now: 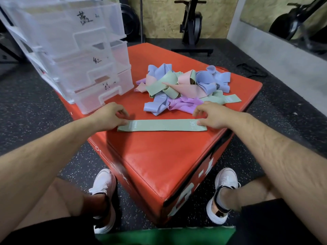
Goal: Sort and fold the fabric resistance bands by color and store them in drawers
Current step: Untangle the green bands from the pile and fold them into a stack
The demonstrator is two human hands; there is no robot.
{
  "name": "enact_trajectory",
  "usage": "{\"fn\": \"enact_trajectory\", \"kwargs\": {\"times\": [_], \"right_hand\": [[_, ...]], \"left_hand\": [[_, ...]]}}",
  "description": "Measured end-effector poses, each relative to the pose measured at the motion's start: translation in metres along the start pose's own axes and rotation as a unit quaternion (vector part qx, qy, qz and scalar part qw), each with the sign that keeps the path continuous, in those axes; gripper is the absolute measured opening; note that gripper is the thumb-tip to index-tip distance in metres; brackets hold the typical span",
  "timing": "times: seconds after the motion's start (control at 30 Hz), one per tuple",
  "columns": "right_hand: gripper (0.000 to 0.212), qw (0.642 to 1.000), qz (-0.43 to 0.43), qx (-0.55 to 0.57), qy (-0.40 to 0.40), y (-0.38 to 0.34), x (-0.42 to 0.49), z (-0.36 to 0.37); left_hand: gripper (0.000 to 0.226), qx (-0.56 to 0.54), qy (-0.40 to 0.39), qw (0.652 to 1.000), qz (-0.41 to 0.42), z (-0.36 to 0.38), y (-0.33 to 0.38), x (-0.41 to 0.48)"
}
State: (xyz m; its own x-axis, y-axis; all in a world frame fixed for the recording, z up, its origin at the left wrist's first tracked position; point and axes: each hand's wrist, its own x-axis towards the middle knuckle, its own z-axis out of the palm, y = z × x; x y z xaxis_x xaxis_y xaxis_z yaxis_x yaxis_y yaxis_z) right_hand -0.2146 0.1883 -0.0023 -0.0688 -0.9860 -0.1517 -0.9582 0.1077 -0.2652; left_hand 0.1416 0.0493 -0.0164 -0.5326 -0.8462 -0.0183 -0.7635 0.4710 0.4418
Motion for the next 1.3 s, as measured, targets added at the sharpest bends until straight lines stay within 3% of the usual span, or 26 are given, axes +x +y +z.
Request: {"fn": "enact_trajectory", "kwargs": {"times": [0.1, 0.17, 0.37, 0.6, 0.73, 0.83, 1.07, 1.3], "right_hand": [[0.047, 0.998, -0.025, 0.036, -0.041, -0.002, -0.007, -0.002], [0.057, 0.997, -0.035, 0.042, -0.061, -0.005, -0.010, 0.000], [0.052, 0.998, -0.047, -0.010, -0.049, -0.004, -0.009, -0.002], [0.049, 0.998, -0.036, -0.030, -0.039, -0.011, -0.008, -0.006], [0.035, 0.997, -0.057, 0.018, 0.056, -0.032, 0.007, -0.017], [0.026, 0.992, -0.080, 0.016, 0.093, -0.054, 0.031, -0.020], [0.028, 0.989, -0.108, 0.016, 0.098, -0.085, 0.094, -0.020], [0.030, 0.993, -0.082, 0.032, 0.074, -0.088, 0.121, -0.018]], "left_hand": [[0.037, -0.045, -0.058, 0.996, 0.058, 0.002, 0.002, -0.008], [0.048, -0.016, -0.088, 0.991, 0.096, 0.004, -0.001, -0.010], [0.041, 0.011, -0.063, 0.992, 0.106, 0.004, -0.003, -0.008], [0.052, 0.032, -0.081, 0.991, 0.106, 0.001, 0.003, -0.004], [0.028, 0.008, -0.013, 0.993, 0.113, -0.007, 0.024, 0.016], [0.026, -0.004, 0.040, 0.993, 0.108, -0.009, 0.042, 0.044], [0.025, 0.014, 0.070, 0.987, 0.148, 0.004, 0.051, 0.107], [0.029, -0.003, 0.071, 0.984, 0.162, 0.023, 0.041, 0.131]]}}
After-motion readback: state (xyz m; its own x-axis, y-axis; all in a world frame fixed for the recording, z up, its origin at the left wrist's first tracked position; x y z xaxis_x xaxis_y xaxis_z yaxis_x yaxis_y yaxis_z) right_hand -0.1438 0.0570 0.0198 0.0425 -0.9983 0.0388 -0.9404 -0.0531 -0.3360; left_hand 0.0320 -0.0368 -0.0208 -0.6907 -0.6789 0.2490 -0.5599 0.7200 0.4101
